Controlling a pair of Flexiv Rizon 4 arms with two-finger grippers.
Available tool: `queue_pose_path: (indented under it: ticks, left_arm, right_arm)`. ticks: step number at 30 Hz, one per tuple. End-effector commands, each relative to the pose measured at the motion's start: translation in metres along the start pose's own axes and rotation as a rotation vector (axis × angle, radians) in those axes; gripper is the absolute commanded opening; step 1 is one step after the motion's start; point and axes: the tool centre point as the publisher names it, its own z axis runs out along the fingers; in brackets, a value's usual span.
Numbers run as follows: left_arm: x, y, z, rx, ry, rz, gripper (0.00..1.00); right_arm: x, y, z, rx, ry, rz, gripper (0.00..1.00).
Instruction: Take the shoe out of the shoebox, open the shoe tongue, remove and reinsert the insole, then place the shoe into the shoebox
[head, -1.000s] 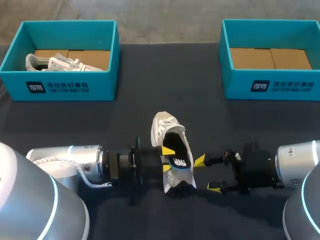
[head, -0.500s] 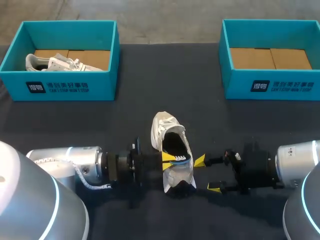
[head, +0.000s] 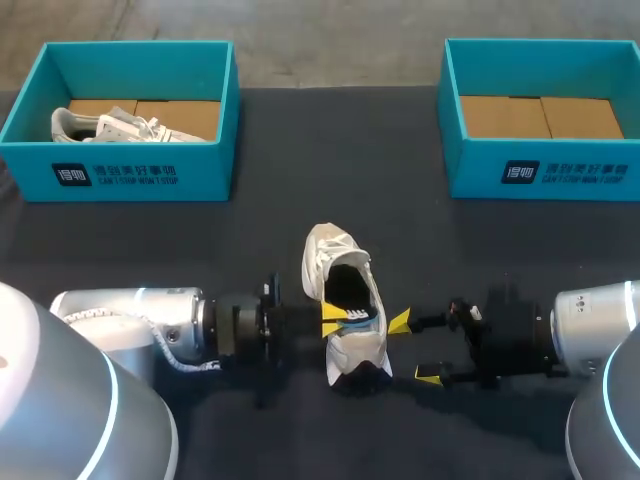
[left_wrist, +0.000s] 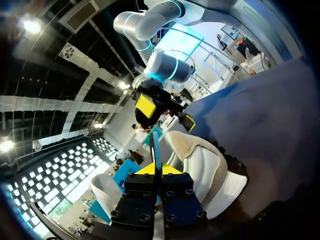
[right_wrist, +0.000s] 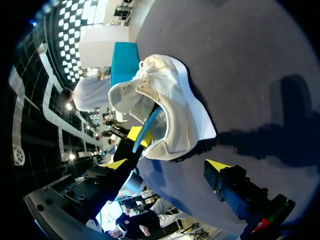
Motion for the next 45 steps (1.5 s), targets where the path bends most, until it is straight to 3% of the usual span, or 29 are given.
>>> queue_pose_path:
  ticks: [1, 9, 11, 14, 22, 28, 29, 30, 33, 35, 45]
  left_arm:
    - [-0.001, 0.006, 0.010, -0.002, 0.002, -0.003, 0.00]
    - [-0.002, 0.007, 0.008, -0.015, 0.003, -0.008, 0.02]
    - [-0.003, 0.004, 0.007, -0.013, 0.001, -0.008, 0.35]
    - [-0.005, -0.002, 0.004, -0.006, -0.007, -0.009, 0.44]
    - [-0.009, -0.024, 0.003, 0.041, -0.021, -0.005, 0.41]
    - [-0.010, -0.030, 0.005, 0.062, -0.012, 0.000, 0.36]
    - [-0.009, -0.029, 0.006, 0.061, -0.008, 0.000, 0.33]
    - [-0.008, -0.028, 0.007, 0.060, 0.001, 0.000, 0.23]
    - [-0.007, -0.025, 0.008, 0.054, 0.018, -0.001, 0.16]
    - [-0.005, -0.023, 0.009, 0.051, 0.022, -0.001, 0.00]
    - [-0.001, -0.012, 0.010, 0.023, 0.055, -0.008, 0.00]
  right_arm:
    - [0.002, -0.001, 0.001, -0.002, -0.009, 0.001, 1.00]
    - [0.002, -0.001, 0.001, -0.002, -0.009, 0.001, 1.00]
    - [0.002, -0.001, 0.001, -0.002, -0.009, 0.001, 1.00]
    - [0.002, -0.001, 0.001, -0.002, -0.009, 0.001, 1.00]
    - [0.002, -0.001, 0.001, -0.002, -0.009, 0.001, 1.00]
    - [0.002, -0.001, 0.001, -0.002, -0.009, 0.001, 1.00]
    - [0.002, -0.001, 0.001, -0.002, -0.009, 0.001, 1.00]
    - [0.002, -0.001, 0.001, -0.002, -0.009, 0.001, 1.00]
    - [0.002, -0.001, 0.001, -0.002, -0.009, 0.001, 1.00]
    - [0.002, -0.001, 0.001, -0.002, -0.009, 0.001, 1.00]
    - [0.002, -0.001, 0.001, -0.002, -0.009, 0.001, 1.00]
